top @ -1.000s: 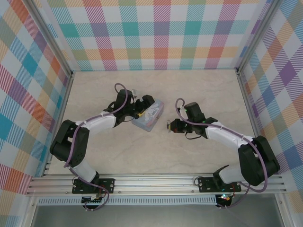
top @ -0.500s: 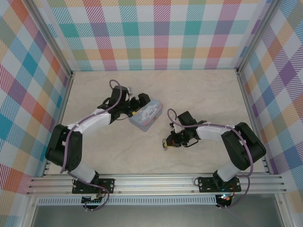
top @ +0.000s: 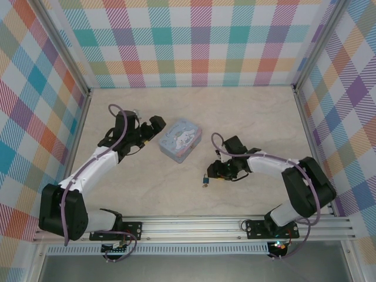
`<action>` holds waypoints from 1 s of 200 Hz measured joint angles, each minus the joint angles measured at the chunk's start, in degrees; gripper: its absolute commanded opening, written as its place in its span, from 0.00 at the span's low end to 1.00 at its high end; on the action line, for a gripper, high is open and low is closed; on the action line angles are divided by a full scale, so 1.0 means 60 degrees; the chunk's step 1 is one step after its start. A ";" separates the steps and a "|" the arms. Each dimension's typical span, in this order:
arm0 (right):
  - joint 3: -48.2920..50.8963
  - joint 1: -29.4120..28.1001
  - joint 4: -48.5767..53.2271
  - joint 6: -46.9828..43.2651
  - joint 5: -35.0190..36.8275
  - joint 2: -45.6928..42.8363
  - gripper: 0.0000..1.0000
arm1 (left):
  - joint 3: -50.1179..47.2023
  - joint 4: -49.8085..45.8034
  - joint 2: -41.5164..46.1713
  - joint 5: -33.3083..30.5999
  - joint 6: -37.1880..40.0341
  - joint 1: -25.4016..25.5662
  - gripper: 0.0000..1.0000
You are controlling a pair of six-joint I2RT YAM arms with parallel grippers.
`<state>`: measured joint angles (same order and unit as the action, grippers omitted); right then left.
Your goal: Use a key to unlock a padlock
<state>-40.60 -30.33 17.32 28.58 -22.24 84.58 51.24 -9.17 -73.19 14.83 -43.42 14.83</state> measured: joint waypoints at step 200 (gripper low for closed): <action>0.2608 0.4874 -0.6466 -0.3701 0.4481 -0.1282 1.00 | -0.4517 0.3180 0.2503 -0.6335 0.5716 -0.1118 1.00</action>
<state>-24.95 -1.08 -21.47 6.37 4.64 76.88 24.14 9.91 -58.17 -23.18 -9.13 8.12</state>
